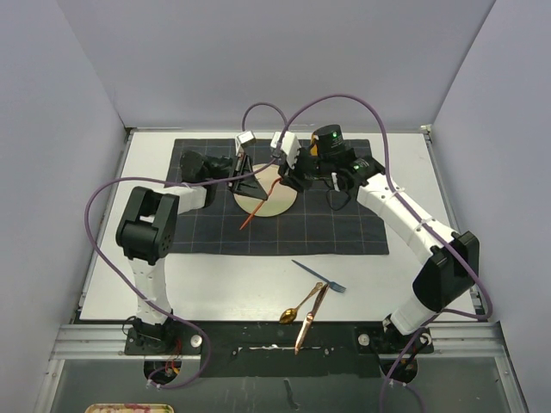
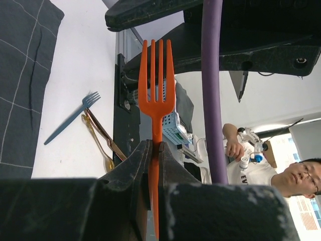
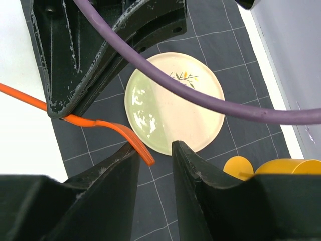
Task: Set the dinner table for one person
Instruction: Adjust the fork.
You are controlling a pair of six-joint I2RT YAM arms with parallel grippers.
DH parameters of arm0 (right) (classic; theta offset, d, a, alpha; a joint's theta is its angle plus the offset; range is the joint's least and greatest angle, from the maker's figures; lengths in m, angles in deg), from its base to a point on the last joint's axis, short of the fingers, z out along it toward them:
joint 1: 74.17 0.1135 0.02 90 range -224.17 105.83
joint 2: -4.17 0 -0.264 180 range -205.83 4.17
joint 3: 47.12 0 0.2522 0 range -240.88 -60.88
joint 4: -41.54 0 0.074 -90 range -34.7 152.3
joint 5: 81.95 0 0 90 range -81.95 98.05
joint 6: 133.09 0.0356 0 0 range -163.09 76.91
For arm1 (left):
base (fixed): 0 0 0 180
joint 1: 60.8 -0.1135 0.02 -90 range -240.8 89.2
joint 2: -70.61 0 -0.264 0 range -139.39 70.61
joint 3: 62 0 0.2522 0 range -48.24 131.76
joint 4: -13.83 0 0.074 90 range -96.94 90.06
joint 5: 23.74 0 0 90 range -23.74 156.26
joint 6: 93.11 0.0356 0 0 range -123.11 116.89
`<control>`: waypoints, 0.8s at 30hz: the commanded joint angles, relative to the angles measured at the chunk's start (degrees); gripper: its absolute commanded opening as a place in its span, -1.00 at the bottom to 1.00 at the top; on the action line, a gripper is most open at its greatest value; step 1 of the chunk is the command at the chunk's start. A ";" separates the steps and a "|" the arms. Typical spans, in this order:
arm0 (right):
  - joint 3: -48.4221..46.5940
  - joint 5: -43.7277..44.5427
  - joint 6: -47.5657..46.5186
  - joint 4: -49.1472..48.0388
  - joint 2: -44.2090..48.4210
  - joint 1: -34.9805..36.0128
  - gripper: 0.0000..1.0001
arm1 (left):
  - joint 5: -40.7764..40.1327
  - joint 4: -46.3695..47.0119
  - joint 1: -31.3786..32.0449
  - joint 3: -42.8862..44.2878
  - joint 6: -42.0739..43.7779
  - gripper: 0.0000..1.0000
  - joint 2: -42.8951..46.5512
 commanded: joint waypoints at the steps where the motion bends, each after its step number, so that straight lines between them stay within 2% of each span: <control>1: -3.26 -0.06 -1.05 -0.82 2.32 0.68 -0.35 | 7.84 3.13 1.30 1.72 -0.82 -1.00 -1.38; 13: -3.38 1.63 -4.57 1.28 2.87 1.25 -0.39 | 9.73 3.13 2.07 2.25 -1.47 -1.00 -1.98; 24: -0.74 6.88 -10.82 2.93 3.92 3.93 -0.43 | 12.03 3.13 3.28 4.09 -4.56 -1.00 -2.54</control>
